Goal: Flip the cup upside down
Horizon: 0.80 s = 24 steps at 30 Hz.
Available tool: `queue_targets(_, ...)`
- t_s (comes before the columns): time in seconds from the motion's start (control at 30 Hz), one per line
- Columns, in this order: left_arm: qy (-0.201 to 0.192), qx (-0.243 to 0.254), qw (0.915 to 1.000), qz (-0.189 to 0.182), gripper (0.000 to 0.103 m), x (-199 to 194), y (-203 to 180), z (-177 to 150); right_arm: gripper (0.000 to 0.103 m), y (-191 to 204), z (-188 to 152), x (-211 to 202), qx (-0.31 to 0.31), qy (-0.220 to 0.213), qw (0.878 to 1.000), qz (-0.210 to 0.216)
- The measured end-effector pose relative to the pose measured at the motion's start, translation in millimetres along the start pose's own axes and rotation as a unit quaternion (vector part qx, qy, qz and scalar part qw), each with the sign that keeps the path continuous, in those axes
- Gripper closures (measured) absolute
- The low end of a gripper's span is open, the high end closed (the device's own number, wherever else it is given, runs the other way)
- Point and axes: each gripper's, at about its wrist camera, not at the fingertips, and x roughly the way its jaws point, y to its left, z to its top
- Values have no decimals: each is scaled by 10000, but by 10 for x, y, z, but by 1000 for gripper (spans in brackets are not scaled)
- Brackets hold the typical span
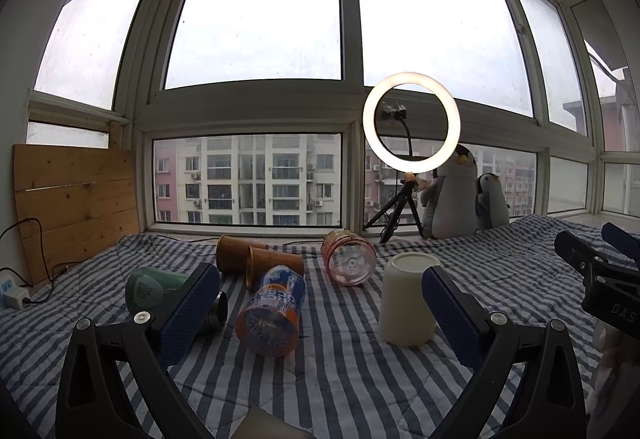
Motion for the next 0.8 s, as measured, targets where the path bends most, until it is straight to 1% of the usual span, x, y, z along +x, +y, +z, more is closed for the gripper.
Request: queue_targets(0.8, 15, 0, 10000, 6, 1, -3, 3, 4, 1, -4, 8, -10, 6, 1, 10000, 2)
